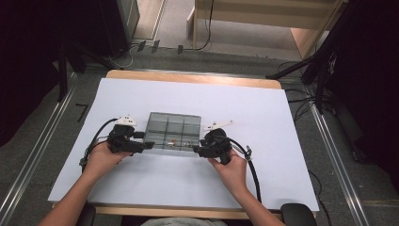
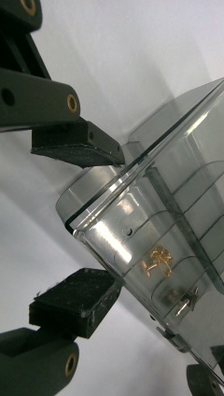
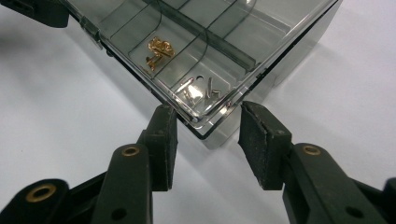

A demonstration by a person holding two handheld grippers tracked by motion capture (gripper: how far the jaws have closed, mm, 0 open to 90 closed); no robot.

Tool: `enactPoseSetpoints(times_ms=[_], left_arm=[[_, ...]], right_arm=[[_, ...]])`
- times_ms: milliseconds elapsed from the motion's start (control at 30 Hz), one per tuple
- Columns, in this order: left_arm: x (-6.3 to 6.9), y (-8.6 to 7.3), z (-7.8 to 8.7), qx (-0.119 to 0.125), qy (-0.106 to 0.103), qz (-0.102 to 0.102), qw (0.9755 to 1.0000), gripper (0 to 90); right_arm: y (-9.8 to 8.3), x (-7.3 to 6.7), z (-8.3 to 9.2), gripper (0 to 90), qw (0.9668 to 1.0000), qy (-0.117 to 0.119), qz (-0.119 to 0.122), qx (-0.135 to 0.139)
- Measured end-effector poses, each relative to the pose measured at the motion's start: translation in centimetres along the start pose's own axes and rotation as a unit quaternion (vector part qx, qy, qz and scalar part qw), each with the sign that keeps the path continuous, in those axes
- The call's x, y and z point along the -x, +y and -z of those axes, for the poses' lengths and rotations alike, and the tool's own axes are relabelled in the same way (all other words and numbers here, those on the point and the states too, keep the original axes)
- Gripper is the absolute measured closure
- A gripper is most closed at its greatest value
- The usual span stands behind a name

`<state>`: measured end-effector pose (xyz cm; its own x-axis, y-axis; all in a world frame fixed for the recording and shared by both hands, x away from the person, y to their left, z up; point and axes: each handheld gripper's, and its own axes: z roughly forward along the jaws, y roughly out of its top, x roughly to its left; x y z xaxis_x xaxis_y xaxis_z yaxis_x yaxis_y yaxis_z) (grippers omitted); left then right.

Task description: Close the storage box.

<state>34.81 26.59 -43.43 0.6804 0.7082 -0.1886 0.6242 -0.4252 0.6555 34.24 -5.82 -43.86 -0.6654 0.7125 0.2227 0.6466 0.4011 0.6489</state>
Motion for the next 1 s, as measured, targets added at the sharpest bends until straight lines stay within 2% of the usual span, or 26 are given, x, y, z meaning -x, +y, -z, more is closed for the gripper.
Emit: enactPoseSetpoints(times_ms=[300,400,733,1000], left_arm=[[0.2,-0.1,-0.1,0.001,0.005,-0.002,1.0,38.3],[0.4,-0.1,-0.2,0.0,0.006,-0.004,1.0,38.7],[0.4,-0.2,-0.4,-0.003,0.004,-0.006,1.0,37.4],[0.1,-0.2,-0.6,-0.005,-0.006,0.008,0.9999,34.9]], right_arm=[[-0.1,0.5,-0.1,57.2,0.9999,0.014,-0.008,-0.002],[-0.1,0.7,-0.1,57.3,0.9999,0.009,-0.01,-0.001],[-0.2,0.9,-0.2,58.2,0.9998,0.012,-0.015,-0.006],[-0.2,1.0,-0.1,56.8,0.9997,0.014,-0.015,-0.01]])
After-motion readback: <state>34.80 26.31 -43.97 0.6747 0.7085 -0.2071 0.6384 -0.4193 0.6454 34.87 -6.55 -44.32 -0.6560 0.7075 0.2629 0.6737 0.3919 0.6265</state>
